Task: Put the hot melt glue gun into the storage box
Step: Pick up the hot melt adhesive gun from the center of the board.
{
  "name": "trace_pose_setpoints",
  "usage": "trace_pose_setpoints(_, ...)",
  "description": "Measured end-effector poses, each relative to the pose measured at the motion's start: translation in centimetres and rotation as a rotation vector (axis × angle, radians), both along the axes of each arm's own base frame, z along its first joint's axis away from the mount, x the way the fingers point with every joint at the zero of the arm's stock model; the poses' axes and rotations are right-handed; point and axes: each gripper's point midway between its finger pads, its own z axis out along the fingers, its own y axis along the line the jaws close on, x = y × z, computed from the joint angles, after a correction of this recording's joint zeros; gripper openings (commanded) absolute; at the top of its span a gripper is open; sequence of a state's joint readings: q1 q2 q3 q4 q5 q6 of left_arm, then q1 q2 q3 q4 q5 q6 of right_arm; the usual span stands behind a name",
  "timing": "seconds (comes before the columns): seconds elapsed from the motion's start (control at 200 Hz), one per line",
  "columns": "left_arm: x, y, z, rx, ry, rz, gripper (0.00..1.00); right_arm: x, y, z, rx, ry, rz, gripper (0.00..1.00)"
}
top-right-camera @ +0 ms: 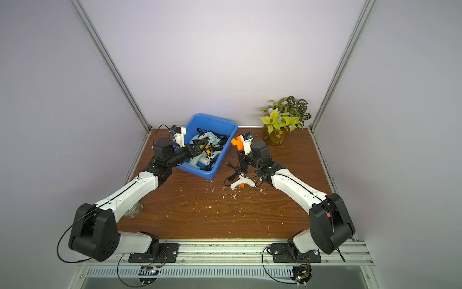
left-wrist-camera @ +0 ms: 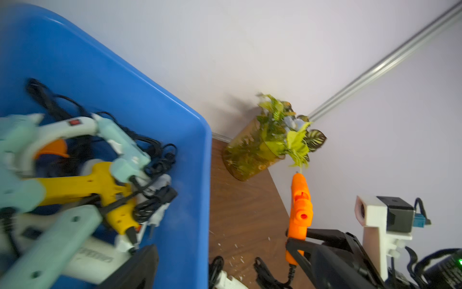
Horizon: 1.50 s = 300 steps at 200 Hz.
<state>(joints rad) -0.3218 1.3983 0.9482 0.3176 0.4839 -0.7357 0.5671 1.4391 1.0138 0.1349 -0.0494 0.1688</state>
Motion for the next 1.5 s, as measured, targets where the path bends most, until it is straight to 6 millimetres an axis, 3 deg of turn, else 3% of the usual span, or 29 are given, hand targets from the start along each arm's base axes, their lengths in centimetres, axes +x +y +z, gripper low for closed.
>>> trace_pose_setpoints(0.15,-1.3,-5.6,0.7,-0.025,0.0,-0.182,1.0,-1.6,2.1,1.3,0.0,-0.057,0.086,0.12)
trace_pose_setpoints(0.285,-2.2,-9.0,0.7,-0.039,0.007,-0.291,0.95,-2.6,3.5,1.3,-0.023,-0.079,0.131,0.12)
trace_pose_setpoints(0.485,-2.8,-10.6,0.2,-0.059,0.031,-0.342,0.74,-3.6,4.7,1.3,-0.053,-0.103,0.169,0.13)
trace_pose_setpoints(0.631,-2.9,-10.8,0.7,-0.082,0.025,-0.35,0.48,-3.9,5.1,1.2,-0.075,-0.117,0.176,0.14)
trace_pose_setpoints(0.766,-2.4,-10.4,0.6,-0.086,0.029,-0.323,0.3,-3.9,5.3,1.5,-0.088,-0.137,0.172,0.15)
trace_pose_setpoints(0.896,-2.0,-10.1,0.4,-0.077,0.016,-0.305,0.23,-3.9,5.3,1.8,-0.093,-0.144,0.165,0.22)
trace_pose_setpoints(0.996,-2.0,-10.1,0.4,-0.079,0.01,-0.303,0.17,-3.9,5.4,1.8,-0.098,-0.147,0.162,0.4)
trace_pose_setpoints(1.096,-2.0,-9.9,0.5,-0.096,0.008,-0.3,0.12,-3.9,5.4,1.9,-0.099,-0.153,0.159,0.67)
trace_pose_setpoints(1.181,-1.9,-9.1,0.5,-0.119,0.002,-0.283,0.09,-3.9,5.4,2.1,-0.086,-0.152,0.157,0.78)
trace_pose_setpoints(1.391,0.0,-3.8,1.8,-0.174,-0.041,-0.158,0.08,-3.7,5.1,3.2,-0.062,-0.179,0.125,0.99)
trace_pose_setpoints(1.501,1.6,-0.6,3.3,-0.193,-0.091,-0.082,0.08,-3.9,4.3,4.7,-0.03,-0.201,0.088,0.99)
